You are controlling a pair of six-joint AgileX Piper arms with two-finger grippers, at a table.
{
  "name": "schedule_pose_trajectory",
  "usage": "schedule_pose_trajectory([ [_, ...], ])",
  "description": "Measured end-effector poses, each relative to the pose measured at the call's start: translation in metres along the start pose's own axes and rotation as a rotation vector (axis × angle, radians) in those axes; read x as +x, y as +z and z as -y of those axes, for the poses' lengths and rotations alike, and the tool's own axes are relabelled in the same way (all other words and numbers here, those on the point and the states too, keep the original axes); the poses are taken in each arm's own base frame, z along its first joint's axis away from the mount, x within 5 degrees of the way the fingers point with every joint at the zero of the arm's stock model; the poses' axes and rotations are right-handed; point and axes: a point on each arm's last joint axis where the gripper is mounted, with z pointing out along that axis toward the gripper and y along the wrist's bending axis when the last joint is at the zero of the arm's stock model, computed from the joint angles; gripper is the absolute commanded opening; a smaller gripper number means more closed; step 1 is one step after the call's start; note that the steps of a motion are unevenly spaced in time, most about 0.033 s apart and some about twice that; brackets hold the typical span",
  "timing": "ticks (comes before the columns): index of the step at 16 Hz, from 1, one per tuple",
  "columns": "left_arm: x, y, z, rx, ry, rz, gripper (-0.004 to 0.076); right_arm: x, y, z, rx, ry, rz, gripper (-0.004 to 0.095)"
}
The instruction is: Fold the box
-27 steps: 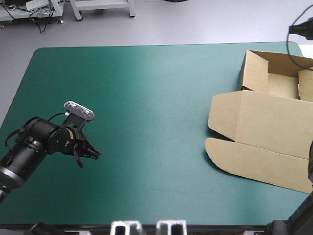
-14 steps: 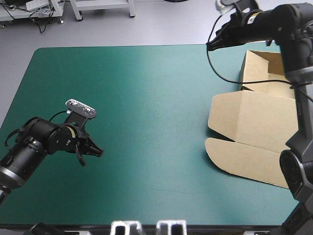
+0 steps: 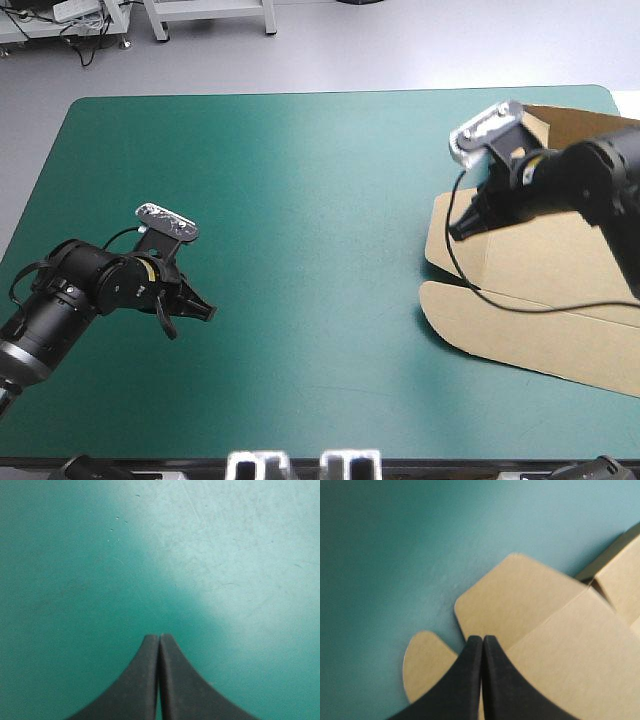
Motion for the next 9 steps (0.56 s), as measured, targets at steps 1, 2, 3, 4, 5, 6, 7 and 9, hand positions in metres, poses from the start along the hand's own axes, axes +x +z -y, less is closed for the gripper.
schedule_pose_trajectory([
  [1, 0.000, 0.000, 0.001, 0.008, -0.004, 0.000, -0.0009, 0.014, 0.001, -0.004, -0.007, 0.004, -0.025, -0.0018],
  [2, 0.000, 0.000, 0.001, 0.016, -0.008, 0.002, -0.0009, 0.025, 0.002, -0.007, -0.012, 0.006, -0.044, -0.0018],
  [3, 0.000, 0.000, 0.002, 0.022, -0.012, 0.002, -0.0009, 0.038, 0.003, -0.011, -0.019, 0.007, -0.067, -0.0018],
  [4, 0.000, 0.000, 0.003, 0.029, -0.016, 0.002, -0.0009, 0.052, 0.004, -0.015, -0.023, 0.012, -0.088, -0.0018],
  [5, 0.000, 0.000, 0.004, 0.040, -0.020, 0.003, -0.0009, 0.076, 0.003, -0.021, -0.027, 0.028, -0.111, -0.0018],
  [6, 0.000, 0.000, 0.004, 0.044, -0.021, 0.003, -0.0009, 0.089, 0.004, -0.025, -0.028, 0.044, -0.121, -0.0018],
  [7, 0.000, -0.001, 0.005, 0.054, -0.027, 0.006, -0.0009, 0.111, 0.005, -0.031, -0.025, 0.082, -0.116, -0.0018],
  [9, 0.001, -0.005, 0.007, 0.076, -0.019, 0.023, -0.0009, 0.135, 0.001, -0.038, -0.010, 0.116, -0.062, -0.0018],
])
